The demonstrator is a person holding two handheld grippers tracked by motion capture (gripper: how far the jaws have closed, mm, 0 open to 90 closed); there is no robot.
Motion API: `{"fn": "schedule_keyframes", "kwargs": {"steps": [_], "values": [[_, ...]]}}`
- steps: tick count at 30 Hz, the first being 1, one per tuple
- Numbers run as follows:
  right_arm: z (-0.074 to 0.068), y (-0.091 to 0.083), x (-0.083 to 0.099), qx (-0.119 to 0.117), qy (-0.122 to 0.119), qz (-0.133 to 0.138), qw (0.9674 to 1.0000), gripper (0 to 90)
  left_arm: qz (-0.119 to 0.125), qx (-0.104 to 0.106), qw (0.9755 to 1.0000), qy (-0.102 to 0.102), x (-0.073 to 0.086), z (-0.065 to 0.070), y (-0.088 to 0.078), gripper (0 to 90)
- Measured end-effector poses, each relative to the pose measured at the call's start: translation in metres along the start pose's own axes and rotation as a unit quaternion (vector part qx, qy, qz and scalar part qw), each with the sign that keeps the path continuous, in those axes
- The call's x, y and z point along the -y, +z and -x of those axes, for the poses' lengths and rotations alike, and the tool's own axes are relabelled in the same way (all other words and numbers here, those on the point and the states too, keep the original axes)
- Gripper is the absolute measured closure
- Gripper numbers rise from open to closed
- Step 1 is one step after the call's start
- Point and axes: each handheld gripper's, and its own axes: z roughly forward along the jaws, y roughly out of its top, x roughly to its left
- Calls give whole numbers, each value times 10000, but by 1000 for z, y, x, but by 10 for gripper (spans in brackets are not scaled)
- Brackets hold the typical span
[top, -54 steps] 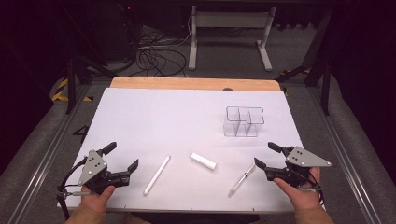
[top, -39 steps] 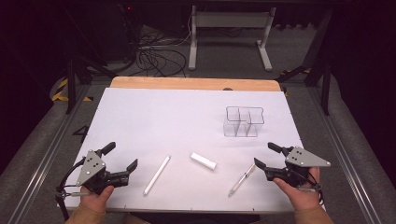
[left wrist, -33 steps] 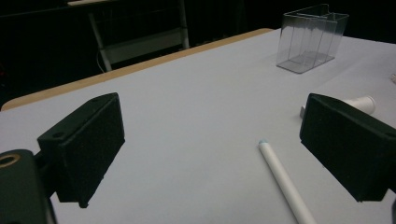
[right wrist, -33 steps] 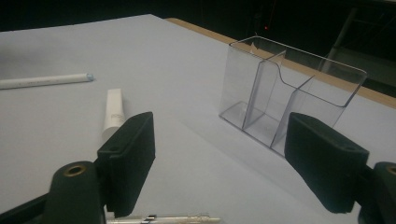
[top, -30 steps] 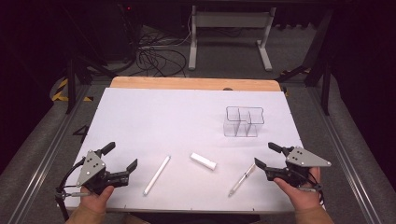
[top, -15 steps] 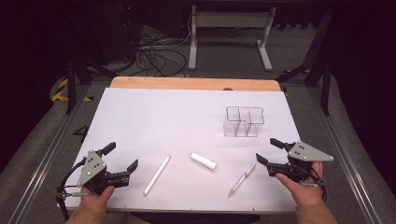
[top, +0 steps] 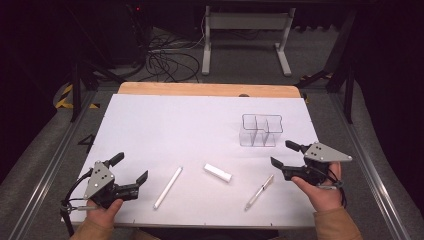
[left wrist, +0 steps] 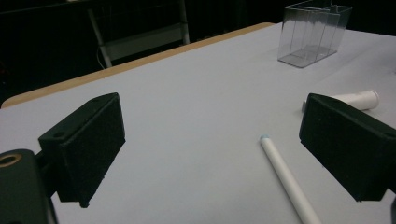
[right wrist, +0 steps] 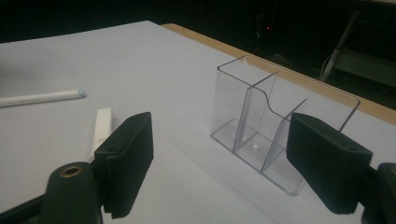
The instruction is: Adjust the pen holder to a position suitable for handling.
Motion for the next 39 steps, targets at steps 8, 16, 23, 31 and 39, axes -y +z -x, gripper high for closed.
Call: {"fn": "schedule_keyframes", "kwargs": {"steps": [8, 16, 23, 31, 39], "values": [[1, 0, -4, -4, -177, -118, 9998, 262, -13, 2, 10000, 7, 0, 0, 1, 78], [5, 1, -15, -82, -500, -392, 9979, 312, -18, 4, 10000, 23, 0, 1, 1, 78], [11, 5, -23, -159, -622, -615, 9960, 339, -20, 1, 10000, 24, 0, 1, 1, 78], [18, 11, -33, -152, -734, -742, 9944, 349, -19, -8, 10000, 19, 0, 1, 1, 80], [25, 19, -40, -133, -731, -777, 9942, 345, -11, 9, 10000, 19, 0, 1, 1, 80]]}}
